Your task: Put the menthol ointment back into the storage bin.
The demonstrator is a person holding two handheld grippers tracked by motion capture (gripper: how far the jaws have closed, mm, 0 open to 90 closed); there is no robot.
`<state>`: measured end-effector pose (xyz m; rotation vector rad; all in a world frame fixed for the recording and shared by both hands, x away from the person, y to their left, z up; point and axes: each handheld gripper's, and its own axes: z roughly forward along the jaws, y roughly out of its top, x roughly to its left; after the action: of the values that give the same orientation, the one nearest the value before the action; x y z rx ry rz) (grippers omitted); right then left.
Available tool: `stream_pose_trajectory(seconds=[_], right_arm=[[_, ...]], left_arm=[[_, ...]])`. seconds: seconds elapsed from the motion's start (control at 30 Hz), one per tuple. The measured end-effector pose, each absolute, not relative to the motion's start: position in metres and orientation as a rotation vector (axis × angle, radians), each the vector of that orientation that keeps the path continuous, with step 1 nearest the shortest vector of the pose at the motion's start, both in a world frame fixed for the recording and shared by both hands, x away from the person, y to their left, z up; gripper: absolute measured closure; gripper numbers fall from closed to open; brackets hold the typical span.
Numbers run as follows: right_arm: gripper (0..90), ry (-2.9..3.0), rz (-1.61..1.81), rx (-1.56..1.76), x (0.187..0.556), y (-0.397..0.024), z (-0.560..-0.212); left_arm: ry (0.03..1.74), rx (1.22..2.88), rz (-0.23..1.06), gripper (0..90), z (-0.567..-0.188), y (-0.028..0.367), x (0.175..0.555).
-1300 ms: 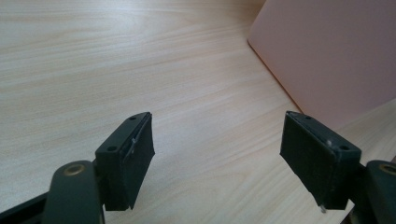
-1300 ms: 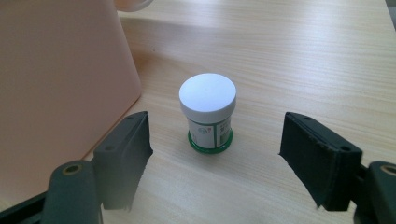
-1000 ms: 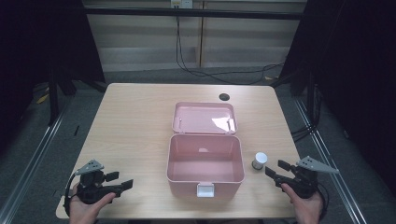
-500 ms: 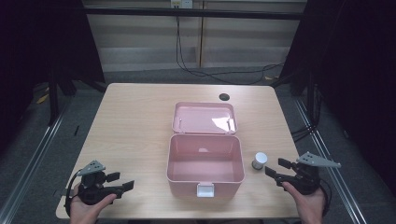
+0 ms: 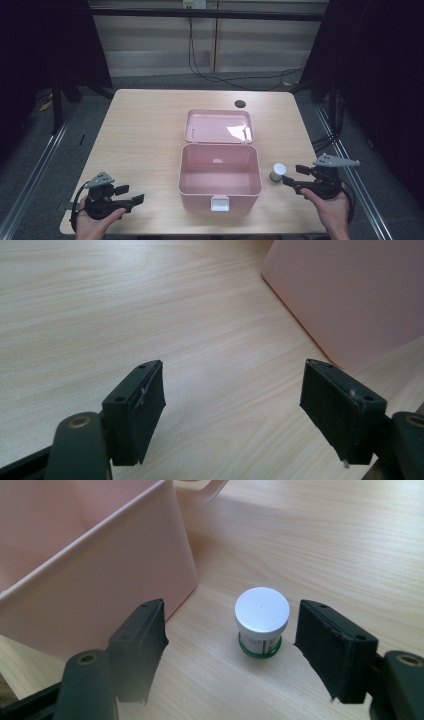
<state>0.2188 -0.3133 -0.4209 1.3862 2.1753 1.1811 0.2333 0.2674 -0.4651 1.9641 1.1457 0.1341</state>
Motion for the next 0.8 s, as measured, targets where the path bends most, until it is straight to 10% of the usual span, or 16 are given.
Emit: stream_pose_trajectory(seconds=[0.8], right_arm=[[35.6, 2.515, 0.847, 1.384, 0.268, -0.297, -0.41]], left_arm=[[1.142, 1.96, 0.136, 25.7, -0.464, 0.267, 0.233]])
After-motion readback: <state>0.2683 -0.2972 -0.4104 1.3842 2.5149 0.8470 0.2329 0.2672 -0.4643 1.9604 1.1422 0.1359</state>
